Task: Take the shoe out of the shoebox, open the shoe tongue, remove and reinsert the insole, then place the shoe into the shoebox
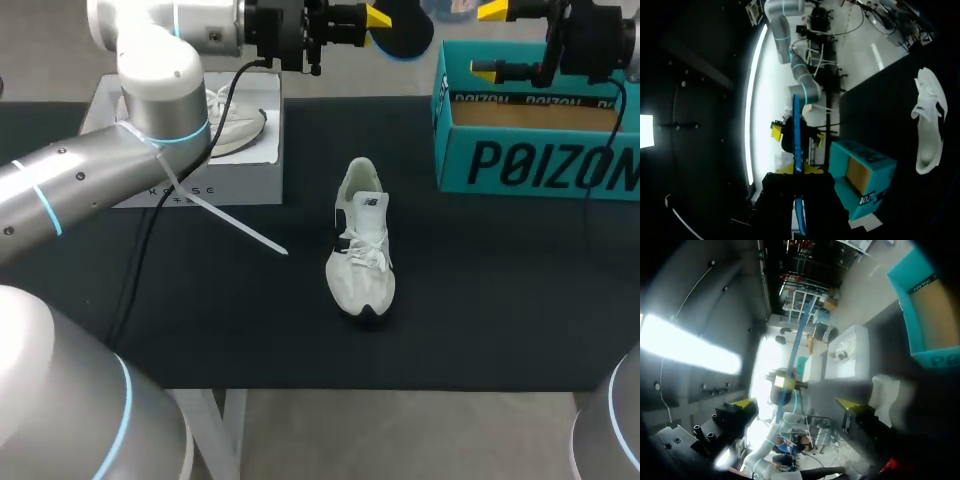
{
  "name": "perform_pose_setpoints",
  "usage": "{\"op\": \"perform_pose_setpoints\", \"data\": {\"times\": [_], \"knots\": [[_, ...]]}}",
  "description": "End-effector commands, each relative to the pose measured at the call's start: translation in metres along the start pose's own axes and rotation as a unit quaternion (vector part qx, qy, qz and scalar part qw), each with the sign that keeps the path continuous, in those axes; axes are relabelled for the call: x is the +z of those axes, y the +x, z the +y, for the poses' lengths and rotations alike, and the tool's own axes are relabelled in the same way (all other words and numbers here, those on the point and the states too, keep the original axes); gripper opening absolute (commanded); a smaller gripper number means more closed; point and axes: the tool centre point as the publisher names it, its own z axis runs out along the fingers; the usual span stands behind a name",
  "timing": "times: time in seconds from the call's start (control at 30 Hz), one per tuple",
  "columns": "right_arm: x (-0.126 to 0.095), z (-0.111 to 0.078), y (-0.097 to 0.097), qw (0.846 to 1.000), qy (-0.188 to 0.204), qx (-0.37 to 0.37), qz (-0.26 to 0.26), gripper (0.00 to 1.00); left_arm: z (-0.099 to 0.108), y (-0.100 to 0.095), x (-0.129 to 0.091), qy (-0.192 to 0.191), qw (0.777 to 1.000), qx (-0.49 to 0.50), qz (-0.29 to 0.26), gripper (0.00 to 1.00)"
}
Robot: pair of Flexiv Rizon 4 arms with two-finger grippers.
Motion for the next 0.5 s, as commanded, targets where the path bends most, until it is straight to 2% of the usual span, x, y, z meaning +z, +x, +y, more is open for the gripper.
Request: {"op": "perform_pose_setpoints", "data": {"times": [0.03,0.2,0.27,0.37,0.4,0.43,0.5], "knots": [[0.013,0.012,0.000,1.000,0.010,-0.007,-0.004,1.00,0.001,0.007,0.012,0.002,1.000,0.002,-0.009,0.00],[0.025,0.016,-0.001,1.000,0.021,-0.015,-0.011,1.00,-0.001,0.010,0.025,0.015,1.000,0.007,-0.008,0.00],[0.029,0.018,-0.001,0.999,0.027,-0.016,-0.011,0.93,-0.001,0.011,0.028,0.017,1.000,0.007,-0.008,0.00],[0.035,0.017,0.001,0.999,0.036,-0.018,-0.010,0.75,0.000,0.013,0.033,0.021,1.000,0.009,-0.007,0.00],[0.036,0.017,0.001,0.999,0.038,-0.018,-0.010,0.65,0.000,0.014,0.034,0.022,1.000,0.010,-0.007,0.00],[0.037,0.016,0.002,0.999,0.041,-0.016,-0.009,0.50,0.001,0.015,0.036,0.023,1.000,0.010,-0.006,0.00],[0.039,0.016,0.001,0.999,0.046,-0.014,-0.009,0.44,0.001,0.016,0.037,0.027,0.999,0.016,-0.004,0.00]]}}
